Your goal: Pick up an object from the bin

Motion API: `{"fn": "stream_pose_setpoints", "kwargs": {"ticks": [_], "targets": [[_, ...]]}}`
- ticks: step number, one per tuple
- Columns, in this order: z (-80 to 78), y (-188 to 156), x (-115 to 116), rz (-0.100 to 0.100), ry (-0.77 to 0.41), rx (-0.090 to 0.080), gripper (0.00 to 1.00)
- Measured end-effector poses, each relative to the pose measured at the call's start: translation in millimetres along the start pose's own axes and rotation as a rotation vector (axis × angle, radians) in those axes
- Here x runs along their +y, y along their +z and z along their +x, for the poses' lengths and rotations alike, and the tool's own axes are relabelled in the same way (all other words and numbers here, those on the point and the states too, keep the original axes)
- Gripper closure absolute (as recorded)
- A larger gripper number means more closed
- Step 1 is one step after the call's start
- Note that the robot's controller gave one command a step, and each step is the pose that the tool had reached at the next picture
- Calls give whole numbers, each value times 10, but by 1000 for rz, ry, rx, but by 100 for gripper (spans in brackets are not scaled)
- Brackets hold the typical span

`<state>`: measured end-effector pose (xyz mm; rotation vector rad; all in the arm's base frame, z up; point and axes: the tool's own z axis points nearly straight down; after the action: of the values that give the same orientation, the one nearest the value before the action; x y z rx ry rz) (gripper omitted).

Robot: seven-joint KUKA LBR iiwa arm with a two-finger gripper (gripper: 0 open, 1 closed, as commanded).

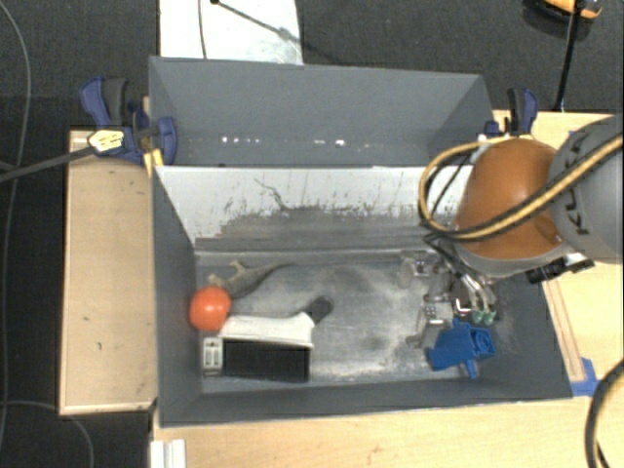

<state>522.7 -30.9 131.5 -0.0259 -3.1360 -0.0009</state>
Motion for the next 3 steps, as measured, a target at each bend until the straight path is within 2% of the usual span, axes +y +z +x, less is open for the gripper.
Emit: {"fn": "stream_pose_setpoints", "kwargs": {"ticks": [1, 2, 3], "targets": [[-19, -42, 0, 0, -1, -8, 0], [-21, -52, -6, 0, -2, -7, 0], [-91, -451, -259, 2, -25, -15, 0]]}}
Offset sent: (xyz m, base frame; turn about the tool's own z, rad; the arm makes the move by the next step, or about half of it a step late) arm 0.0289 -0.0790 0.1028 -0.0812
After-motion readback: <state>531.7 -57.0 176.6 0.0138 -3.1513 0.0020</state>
